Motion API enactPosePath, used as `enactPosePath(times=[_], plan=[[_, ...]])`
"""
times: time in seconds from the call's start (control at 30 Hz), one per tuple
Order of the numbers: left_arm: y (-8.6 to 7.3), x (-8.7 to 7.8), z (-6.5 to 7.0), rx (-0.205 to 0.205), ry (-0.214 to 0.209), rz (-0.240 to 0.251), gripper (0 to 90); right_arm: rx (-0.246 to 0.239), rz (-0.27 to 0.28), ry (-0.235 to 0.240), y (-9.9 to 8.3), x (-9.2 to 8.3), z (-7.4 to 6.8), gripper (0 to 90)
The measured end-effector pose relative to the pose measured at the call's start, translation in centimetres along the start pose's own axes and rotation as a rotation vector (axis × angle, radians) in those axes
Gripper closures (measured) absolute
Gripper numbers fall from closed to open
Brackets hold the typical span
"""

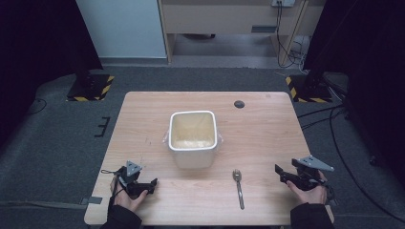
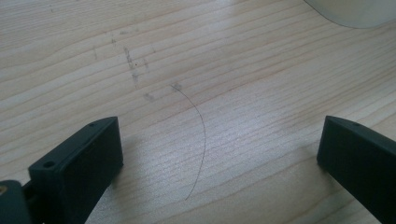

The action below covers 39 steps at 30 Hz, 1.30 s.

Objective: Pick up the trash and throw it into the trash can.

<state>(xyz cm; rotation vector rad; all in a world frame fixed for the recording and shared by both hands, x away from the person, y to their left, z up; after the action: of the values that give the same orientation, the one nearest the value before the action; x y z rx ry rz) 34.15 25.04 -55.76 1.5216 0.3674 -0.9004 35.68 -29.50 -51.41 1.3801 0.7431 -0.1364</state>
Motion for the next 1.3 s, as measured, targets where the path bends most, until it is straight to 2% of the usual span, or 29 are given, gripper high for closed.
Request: enactPosePath(times=[0.27,0.67,1.13,1.2,1.3], plan=[[0.0,0.0,0.0,0.0,0.0,0.0,0.0,-0.013,0.069,0.004,2.1,-1.6,-0.7,22.7],[0.0,0.0,0.0,0.0,-0.001,0.0,0.0,-0.021,0.116,0.016,3.8,-2.9,-1.5,22.0],[0.0,0.0,0.0,0.0,-0.001,0.001,0.0,-0.051,0.141,0.081,5.4,-3.7,-4.4,21.3],[0.0,0.0,0.0,0.0,-0.001,0.0,0.0,-0.044,0.144,0.112,5.5,-3.6,-5.0,21.8],[0.0,0.0,0.0,0.0,-0.001,0.0,0.0,-0.048,0.141,0.116,5.5,-3.6,-5.2,22.0]])
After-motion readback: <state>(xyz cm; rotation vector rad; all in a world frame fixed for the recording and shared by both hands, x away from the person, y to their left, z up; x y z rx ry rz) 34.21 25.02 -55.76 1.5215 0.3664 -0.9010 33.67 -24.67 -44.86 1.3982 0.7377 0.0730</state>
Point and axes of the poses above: each handheld gripper's, and its own axes: x roughly forward along the jaws, y roughly out of its top, z roughly to its right, the point moved 3 cm from there along x, roughly forward along the jaws, and after that the axes turned 6 degrees about -x, right-handed, at the moved point
